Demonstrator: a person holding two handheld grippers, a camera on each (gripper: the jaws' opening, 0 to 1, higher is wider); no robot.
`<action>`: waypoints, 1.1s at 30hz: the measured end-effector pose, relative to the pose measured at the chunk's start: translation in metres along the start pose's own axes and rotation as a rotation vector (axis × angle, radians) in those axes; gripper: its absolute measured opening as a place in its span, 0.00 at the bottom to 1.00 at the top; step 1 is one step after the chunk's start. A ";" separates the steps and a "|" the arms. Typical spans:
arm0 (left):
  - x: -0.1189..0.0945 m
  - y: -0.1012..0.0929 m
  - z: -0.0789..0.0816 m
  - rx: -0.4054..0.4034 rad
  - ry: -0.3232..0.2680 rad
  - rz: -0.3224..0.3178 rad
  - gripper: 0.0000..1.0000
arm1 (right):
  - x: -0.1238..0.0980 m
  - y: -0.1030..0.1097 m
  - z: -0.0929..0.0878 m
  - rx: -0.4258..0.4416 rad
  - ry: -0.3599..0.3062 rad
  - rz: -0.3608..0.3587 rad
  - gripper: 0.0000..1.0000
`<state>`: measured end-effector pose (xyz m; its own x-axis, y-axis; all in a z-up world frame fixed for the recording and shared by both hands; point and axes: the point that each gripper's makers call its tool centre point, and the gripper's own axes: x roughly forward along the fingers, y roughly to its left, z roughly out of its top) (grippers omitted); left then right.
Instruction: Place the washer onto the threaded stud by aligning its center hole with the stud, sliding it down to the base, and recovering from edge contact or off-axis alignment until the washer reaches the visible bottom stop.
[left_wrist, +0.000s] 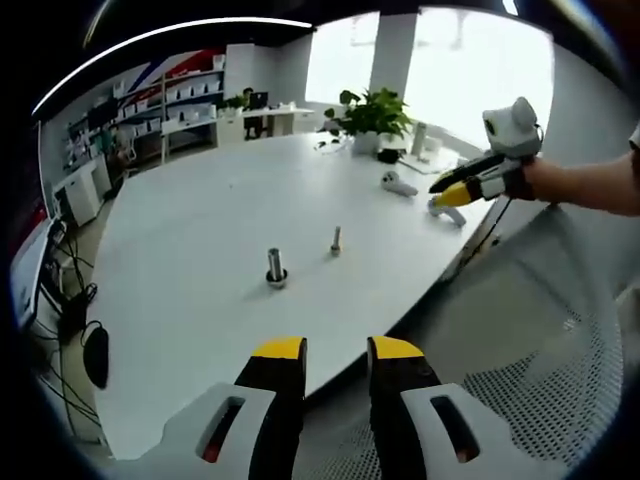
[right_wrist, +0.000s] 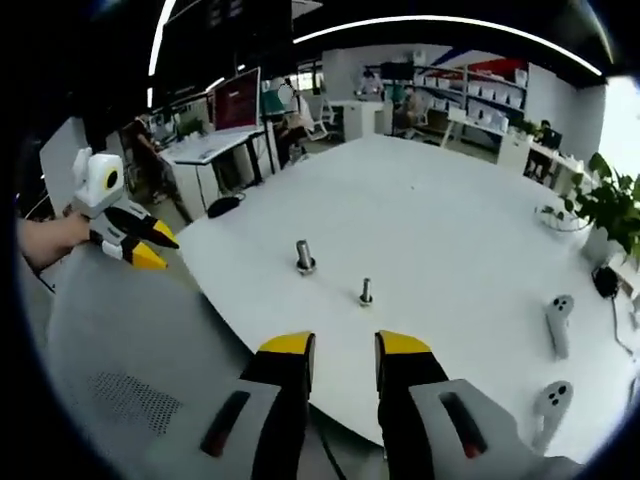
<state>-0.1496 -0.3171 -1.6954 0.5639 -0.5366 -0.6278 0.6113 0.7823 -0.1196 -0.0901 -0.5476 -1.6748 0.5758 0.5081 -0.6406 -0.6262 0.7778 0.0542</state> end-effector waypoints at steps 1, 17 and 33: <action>0.000 0.001 0.001 0.000 -0.006 0.003 0.22 | -0.002 0.000 0.000 0.003 -0.005 -0.002 0.26; -0.003 0.002 0.011 -0.007 -0.064 0.010 0.22 | -0.020 -0.006 -0.013 0.065 -0.102 -0.111 0.29; -0.001 -0.005 0.017 -0.010 -0.090 -0.015 0.22 | -0.014 0.004 -0.022 0.030 -0.070 -0.070 0.26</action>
<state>-0.1437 -0.3252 -1.6809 0.6027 -0.5740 -0.5544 0.6145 0.7770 -0.1364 -0.1121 -0.5596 -1.6829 0.6540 0.4757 -0.5882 -0.5676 0.8226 0.0342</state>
